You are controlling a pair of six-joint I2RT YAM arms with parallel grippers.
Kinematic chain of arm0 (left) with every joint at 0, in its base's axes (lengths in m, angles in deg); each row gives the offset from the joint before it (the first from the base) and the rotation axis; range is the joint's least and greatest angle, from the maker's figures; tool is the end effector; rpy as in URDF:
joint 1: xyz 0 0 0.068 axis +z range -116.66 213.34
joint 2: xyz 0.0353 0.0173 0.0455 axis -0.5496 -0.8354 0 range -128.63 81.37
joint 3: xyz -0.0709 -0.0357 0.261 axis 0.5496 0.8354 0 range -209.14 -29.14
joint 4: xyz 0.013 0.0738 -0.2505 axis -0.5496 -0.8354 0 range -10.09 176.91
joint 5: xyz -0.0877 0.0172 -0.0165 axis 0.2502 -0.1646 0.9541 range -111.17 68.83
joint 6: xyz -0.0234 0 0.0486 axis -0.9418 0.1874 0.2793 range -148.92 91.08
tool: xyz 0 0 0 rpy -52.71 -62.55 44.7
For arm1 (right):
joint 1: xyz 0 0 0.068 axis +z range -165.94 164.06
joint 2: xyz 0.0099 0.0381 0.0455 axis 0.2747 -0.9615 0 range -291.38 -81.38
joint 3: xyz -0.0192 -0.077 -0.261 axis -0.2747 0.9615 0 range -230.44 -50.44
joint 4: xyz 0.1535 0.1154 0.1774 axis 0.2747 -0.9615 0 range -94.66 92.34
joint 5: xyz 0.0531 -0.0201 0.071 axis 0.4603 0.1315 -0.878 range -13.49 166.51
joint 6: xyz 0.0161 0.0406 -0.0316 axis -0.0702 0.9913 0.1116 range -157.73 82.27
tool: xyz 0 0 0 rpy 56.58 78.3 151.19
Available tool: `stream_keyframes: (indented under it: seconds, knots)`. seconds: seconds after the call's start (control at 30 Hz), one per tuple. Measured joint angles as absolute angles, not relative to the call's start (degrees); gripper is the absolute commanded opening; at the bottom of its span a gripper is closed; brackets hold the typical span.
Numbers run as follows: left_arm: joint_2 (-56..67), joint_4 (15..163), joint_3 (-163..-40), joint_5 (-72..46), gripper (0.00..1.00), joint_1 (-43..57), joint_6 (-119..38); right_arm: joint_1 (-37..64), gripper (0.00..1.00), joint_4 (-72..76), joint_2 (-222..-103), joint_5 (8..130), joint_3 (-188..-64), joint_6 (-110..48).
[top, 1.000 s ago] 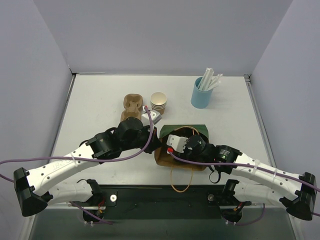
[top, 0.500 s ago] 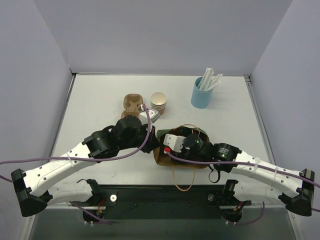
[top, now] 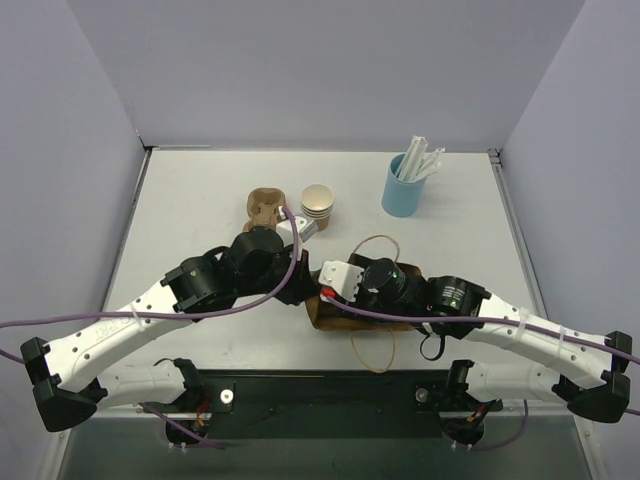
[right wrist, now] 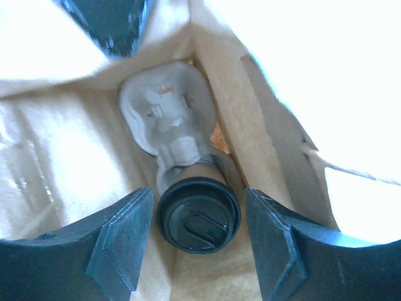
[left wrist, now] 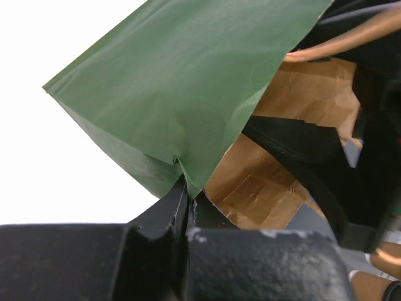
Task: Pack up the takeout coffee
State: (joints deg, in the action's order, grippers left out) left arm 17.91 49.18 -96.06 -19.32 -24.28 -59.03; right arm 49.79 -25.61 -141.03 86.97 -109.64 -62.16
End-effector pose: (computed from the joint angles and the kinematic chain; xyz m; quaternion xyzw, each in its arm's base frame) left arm 0.1241 -0.1978 0.3626 0.2175 0.8568 -0.3341 0.3270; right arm 0.0995 0.2052 0.3476 -0.5728 0.6371 0.1067 0.5047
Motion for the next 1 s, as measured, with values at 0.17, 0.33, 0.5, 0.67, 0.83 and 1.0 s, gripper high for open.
stream_keyframes:
  seconds: [0.17,0.33,0.5,0.67,0.83,1.0]
  knots:
    - [17.4,47.4,-97.7,-19.2,0.19,-23.9,-60.7,49.8,0.56,-27.1,-142.1,84.5,-114.7,-58.2]
    - [16.1,45.7,-101.2,-19.4,0.39,-23.8,-61.8,49.8,0.56,-28.7,-142.2,82.6,-117.3,-53.9]
    - [15.8,45.2,-103.3,-19.9,0.47,-23.2,-62.7,49.7,0.56,-30.8,-142.5,81.8,-117.3,-51.6]
    - [16.0,44.5,-103.7,-21.6,0.57,-22.5,-63.1,48.3,0.57,-31.9,-143.0,80.6,-117.5,-51.2]
    - [16.6,43.1,-104.7,-23.3,0.63,-21.2,-63.2,45.9,0.55,-33.0,-144.1,79.9,-120.9,-51.4]
    - [18.0,42.0,-107.4,-25.1,0.72,-19.3,-62.8,42.7,0.56,-31.9,-146.5,80.1,-129.0,-51.0]
